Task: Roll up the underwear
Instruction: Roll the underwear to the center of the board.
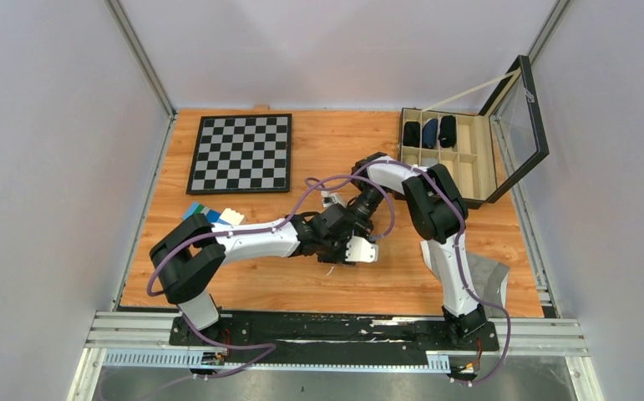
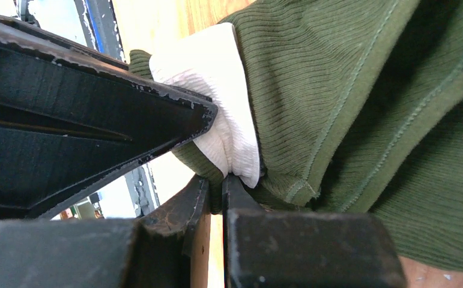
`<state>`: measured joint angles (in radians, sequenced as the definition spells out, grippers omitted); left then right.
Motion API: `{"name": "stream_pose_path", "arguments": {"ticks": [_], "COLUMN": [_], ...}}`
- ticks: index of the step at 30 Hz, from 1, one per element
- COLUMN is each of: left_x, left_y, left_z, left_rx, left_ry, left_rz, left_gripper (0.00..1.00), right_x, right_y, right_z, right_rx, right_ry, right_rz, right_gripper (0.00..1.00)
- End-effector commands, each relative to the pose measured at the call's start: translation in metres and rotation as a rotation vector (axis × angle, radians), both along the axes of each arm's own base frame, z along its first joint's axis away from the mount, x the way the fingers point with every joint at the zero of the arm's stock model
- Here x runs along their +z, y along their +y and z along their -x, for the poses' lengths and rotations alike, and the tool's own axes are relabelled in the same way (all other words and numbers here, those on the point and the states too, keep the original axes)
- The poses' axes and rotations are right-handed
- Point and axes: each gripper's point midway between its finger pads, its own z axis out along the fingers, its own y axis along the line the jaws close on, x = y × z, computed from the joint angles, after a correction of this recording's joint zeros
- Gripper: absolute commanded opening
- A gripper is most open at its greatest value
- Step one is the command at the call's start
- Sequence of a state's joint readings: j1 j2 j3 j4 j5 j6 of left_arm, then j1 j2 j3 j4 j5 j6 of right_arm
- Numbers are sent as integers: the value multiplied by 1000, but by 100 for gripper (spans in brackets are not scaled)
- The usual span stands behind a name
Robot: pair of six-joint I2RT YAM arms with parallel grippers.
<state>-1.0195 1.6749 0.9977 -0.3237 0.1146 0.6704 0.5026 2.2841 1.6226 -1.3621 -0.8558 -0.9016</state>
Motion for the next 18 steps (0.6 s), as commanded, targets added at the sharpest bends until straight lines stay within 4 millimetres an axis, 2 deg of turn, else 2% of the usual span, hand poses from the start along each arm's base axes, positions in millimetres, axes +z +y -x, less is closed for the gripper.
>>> {"name": "stream_pose_path", "arguments": {"ticks": [1,4,6,8,11,12,16,18], "left_x": [5,2,-2,0,15,20,22,20], "left_y": [-12,-12,-10,-8,-7,-8,-1,1], "left_z": [-1,2,5,10,25,34,53,57], "left_rx": [6,13,22,17,-30,-51,-84,-60], "left_ry": [23,51,74,117,261,326,508,595], "left_rz": [40,32,14,25,114,148,163,176], "left_gripper": [41,21,10,3,0,0,0,0], "right_x": [6,8,18,35,68,80,120,132], "right_y": [2,2,-1,-11,-40,-50,-87,-104], "right_z": [-6,-4,-5,-12,-31,-39,-69,-84], "right_rx": [8,1,0,0,-29,-61,-234,-334], "right_ry": [-38,-36,-49,-114,-243,-282,-419,-497], "right_rz": [-12,-13,-15,1,50,44,-9,-28], "right_gripper": [1,4,9,27,55,60,65,66]}}
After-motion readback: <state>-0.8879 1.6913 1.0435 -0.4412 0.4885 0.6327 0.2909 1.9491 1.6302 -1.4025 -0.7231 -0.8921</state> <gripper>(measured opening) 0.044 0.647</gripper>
